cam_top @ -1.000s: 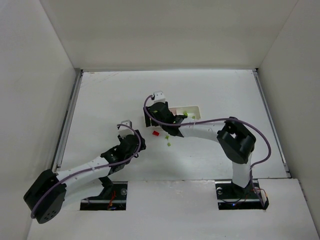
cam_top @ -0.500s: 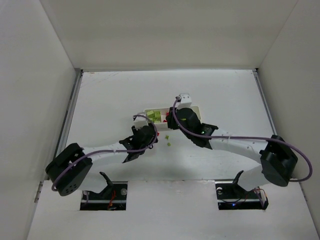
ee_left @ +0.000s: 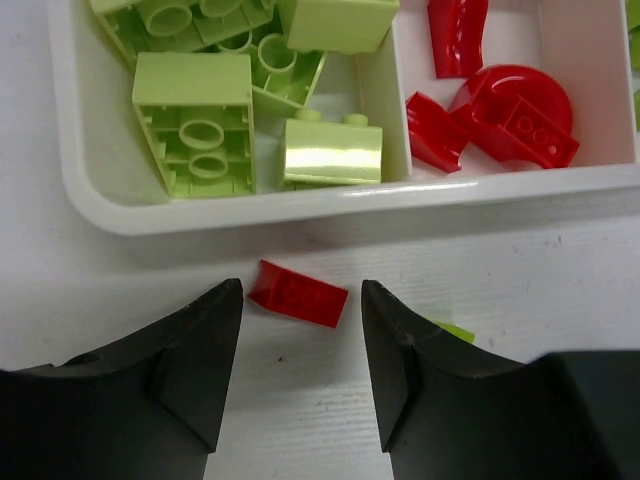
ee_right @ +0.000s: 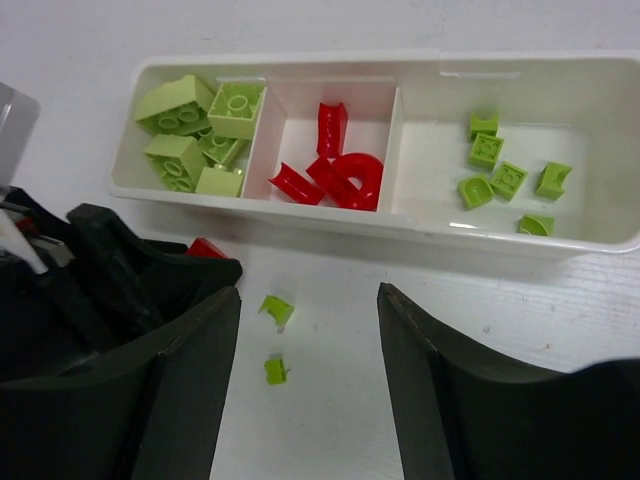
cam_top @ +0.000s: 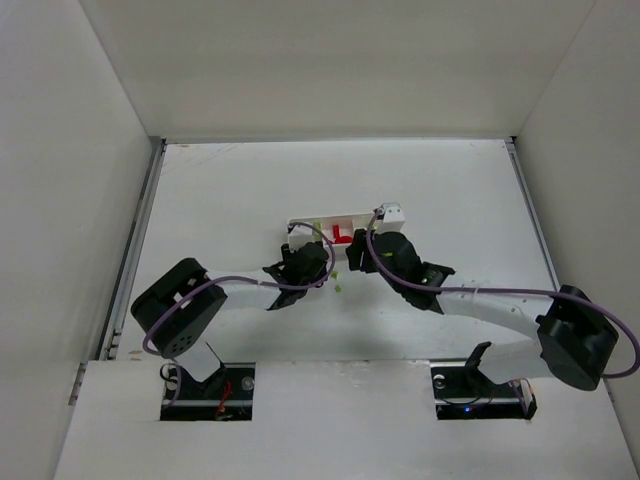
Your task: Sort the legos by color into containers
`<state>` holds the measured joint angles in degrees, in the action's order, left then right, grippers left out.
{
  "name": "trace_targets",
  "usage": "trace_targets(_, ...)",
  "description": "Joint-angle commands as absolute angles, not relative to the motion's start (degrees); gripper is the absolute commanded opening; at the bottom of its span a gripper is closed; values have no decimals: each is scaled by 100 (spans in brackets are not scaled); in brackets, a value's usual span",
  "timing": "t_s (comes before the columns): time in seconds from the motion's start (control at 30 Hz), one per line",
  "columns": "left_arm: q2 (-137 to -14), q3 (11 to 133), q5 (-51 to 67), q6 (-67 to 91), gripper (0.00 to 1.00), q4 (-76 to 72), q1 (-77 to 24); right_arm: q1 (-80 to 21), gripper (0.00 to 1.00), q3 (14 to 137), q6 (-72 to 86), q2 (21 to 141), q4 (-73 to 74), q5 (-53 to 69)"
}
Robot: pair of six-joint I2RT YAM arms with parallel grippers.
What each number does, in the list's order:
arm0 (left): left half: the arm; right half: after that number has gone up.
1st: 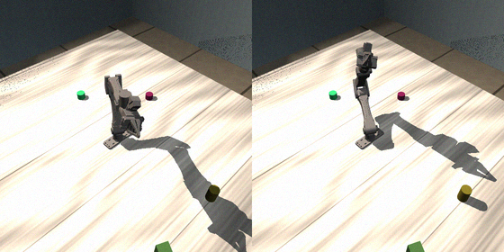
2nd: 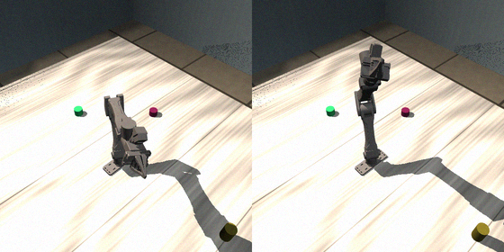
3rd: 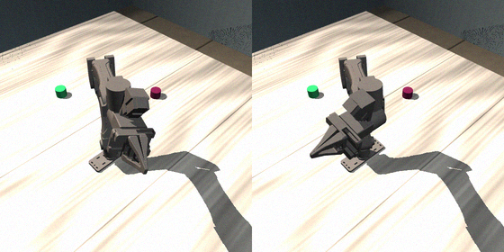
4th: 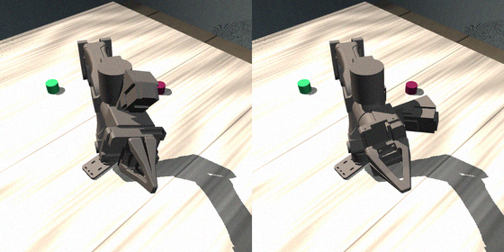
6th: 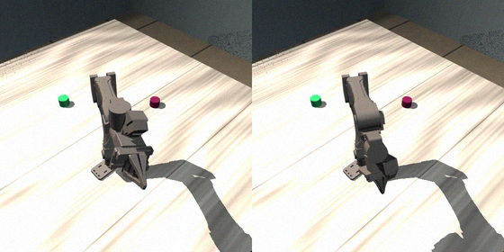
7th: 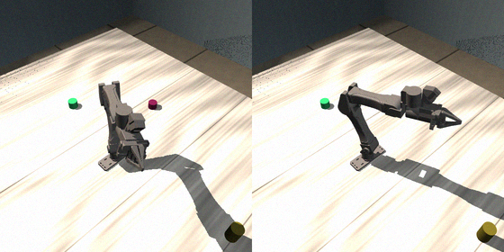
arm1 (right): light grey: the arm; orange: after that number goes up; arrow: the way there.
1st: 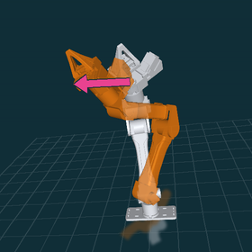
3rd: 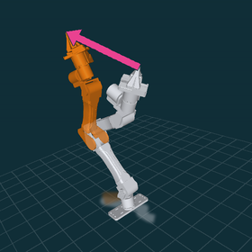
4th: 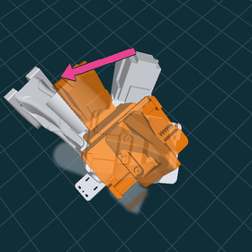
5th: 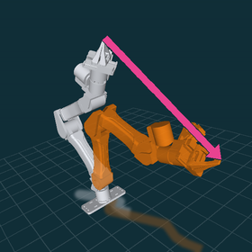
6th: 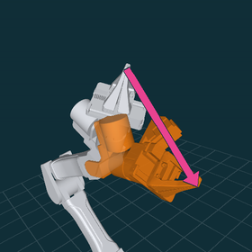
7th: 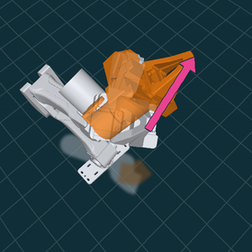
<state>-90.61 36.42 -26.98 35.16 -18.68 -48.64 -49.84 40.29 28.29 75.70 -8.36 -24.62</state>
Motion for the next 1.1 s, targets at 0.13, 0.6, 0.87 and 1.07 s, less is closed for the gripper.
trace_targets(0.13, -9298, 3929, -2865, 3375, 41, -1907, -4864, -4795, 66, 3823, 2839, 7190, -1424, -2321)
trace_targets(0.6, -8587, 3709, -3419, 3533, 15, -958, -5330, -4636, 68, 3639, 2857, 6882, -1468, -2206)
trace_targets(0.87, -8516, 3788, -3384, 3551, 16, -827, -5418, -4636, 69, 3630, 2874, 6873, -1442, -2206)
trace_targets(1.07, -8228, 3744, -3489, 3595, 13, -791, -5541, -4654, 69, 3594, 2918, 6855, -1468, -2145)
